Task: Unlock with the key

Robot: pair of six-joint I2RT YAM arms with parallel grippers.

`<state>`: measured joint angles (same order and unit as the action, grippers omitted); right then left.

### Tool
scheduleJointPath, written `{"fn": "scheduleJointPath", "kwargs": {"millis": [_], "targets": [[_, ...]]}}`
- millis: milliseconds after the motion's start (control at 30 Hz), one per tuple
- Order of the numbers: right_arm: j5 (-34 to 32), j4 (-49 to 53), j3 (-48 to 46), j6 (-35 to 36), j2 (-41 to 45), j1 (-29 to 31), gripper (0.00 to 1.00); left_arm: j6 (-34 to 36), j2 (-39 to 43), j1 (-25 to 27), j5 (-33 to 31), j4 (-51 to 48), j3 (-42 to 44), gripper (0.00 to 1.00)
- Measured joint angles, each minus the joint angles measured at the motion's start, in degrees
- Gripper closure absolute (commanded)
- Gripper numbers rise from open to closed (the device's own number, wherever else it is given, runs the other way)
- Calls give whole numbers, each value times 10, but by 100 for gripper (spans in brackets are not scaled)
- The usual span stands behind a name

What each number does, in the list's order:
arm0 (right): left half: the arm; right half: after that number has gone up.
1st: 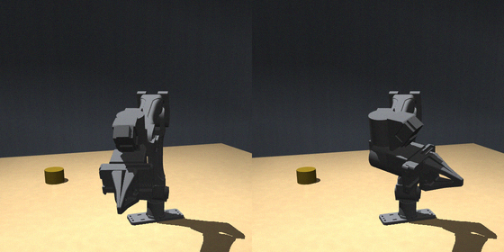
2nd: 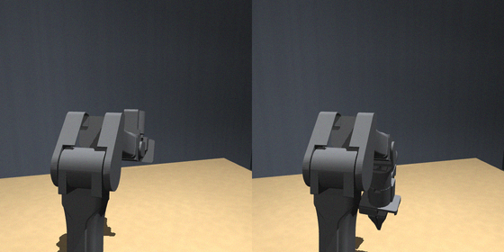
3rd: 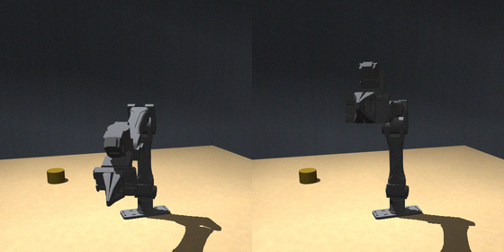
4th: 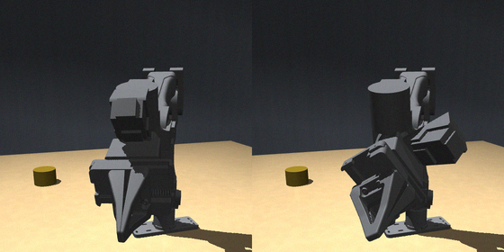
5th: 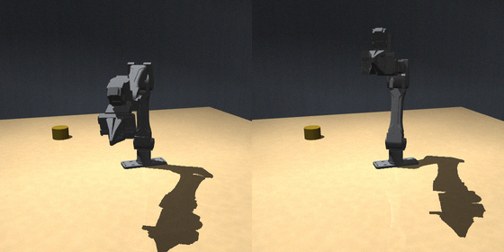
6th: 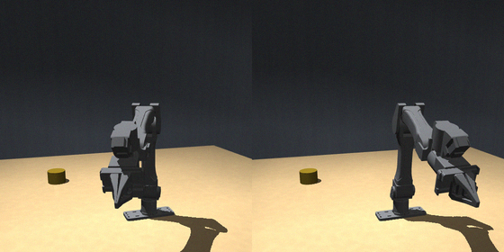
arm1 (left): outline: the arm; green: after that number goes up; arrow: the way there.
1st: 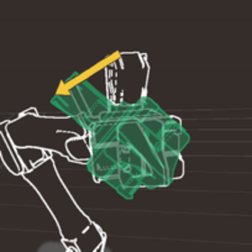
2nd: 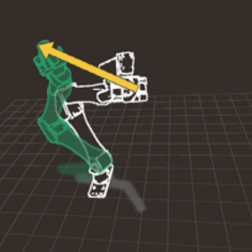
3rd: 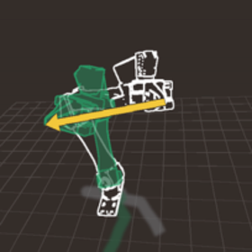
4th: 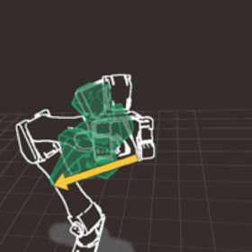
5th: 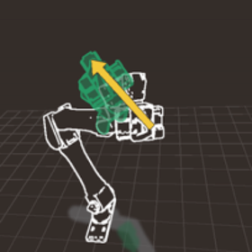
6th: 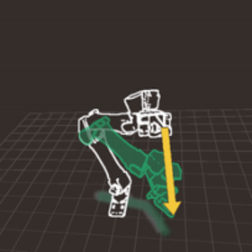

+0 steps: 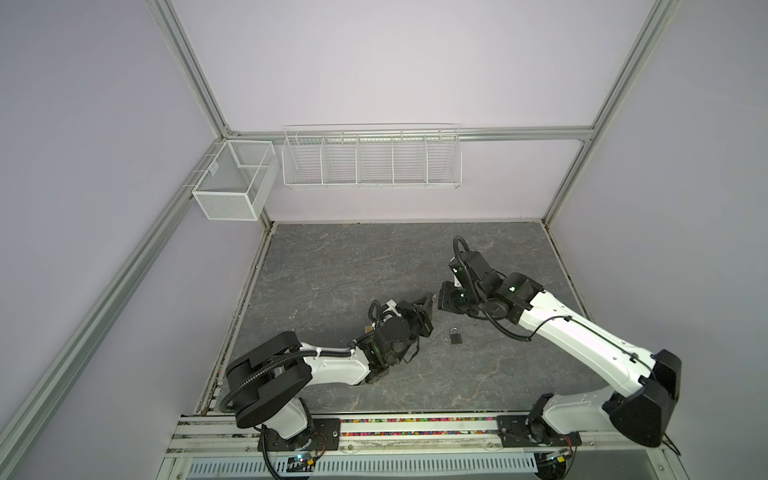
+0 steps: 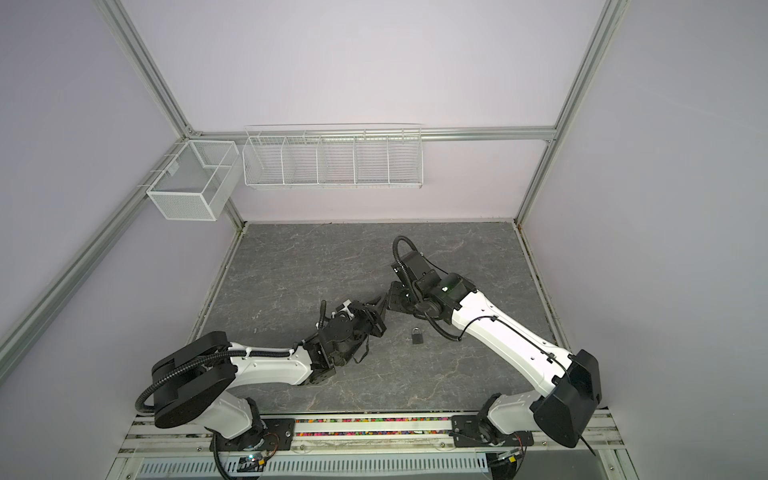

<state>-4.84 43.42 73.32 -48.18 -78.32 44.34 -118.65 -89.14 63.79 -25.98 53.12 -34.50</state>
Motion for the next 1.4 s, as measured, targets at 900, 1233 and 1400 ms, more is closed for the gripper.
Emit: {"fn": "scheduleJointPath", "kwargs": {"millis": [900,1233,1400], "targets": [[218,-138,-71,139,162,-113,43,540,223,-105,101,-330,-191,100],[386,-325,-101,165,214,-140,32,877,235,-105,233,-440,-257,100],[424,-393,-115,165,219,-140,34,933,237,-105,312,-410,-257,100]]}}
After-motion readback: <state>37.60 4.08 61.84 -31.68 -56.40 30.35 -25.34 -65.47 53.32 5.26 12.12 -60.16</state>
